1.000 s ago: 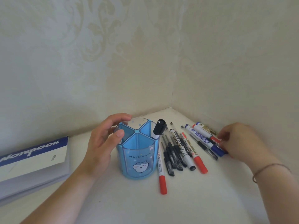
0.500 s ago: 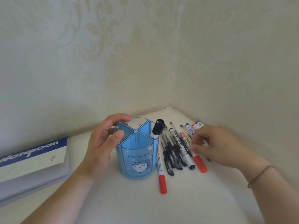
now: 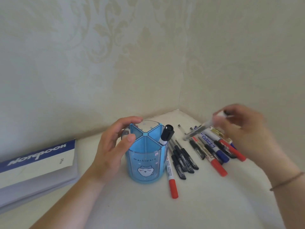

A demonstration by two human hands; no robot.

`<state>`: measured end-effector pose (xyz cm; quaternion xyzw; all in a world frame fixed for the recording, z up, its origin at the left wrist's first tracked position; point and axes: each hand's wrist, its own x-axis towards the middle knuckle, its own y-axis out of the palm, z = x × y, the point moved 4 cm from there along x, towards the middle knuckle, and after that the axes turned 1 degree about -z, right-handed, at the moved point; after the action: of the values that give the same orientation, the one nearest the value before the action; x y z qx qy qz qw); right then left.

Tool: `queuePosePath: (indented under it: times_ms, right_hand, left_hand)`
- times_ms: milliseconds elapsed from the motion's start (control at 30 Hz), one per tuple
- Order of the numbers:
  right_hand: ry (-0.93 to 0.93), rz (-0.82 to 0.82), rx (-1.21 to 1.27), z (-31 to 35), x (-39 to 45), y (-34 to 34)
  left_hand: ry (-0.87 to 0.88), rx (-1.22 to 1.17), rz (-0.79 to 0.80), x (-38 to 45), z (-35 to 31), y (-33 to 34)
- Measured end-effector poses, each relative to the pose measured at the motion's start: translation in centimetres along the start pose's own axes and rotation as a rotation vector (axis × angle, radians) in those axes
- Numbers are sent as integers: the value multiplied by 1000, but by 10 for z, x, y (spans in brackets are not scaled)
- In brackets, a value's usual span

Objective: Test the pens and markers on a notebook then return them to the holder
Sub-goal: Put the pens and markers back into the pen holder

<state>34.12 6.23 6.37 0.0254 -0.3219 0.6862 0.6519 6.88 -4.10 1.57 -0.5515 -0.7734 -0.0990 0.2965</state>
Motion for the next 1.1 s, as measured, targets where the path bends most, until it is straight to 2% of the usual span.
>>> queuePosePath:
  times_ms: [33,100,167,333,467,633,700,833,900,1000,1100]
  right_hand:
    - [-21,-75,276,8,-3,-2]
    - [-123,-170,556,24,-12,1]
    - [-252,-233,641,41,-24,8]
    - [-577,-437,670,72,-46,10]
    - [-627,-337,695,82,-50,27]
    - [-504,-201,694,73,-41,50]
    - [-494,-177,589,67,-39,56]
    - [-559,-131,76,67,-33,54]
    - [-560,-108,-23,63,-27,41]
    - [-230,-69,2,35,-11,12]
    - [110,91,-523,-10,1,-5]
  left_hand:
    - [1,6,-11,0,0,0]
    - [6,15,-55,1,-1,-2]
    - [3,3,-85,2,-1,-3]
    - [-34,17,-63,1,-3,-2]
    - [-40,-8,-94,1,-3,-3]
    - [-27,19,-87,1,-5,-1]
    - [-24,30,-86,1,-5,-2]
    - [-27,20,-130,1,-4,-5]
    - [-26,4,-166,1,-4,-9]
    - [-25,-5,-174,3,-4,-11]
    - [-22,-35,-122,4,-6,-7]
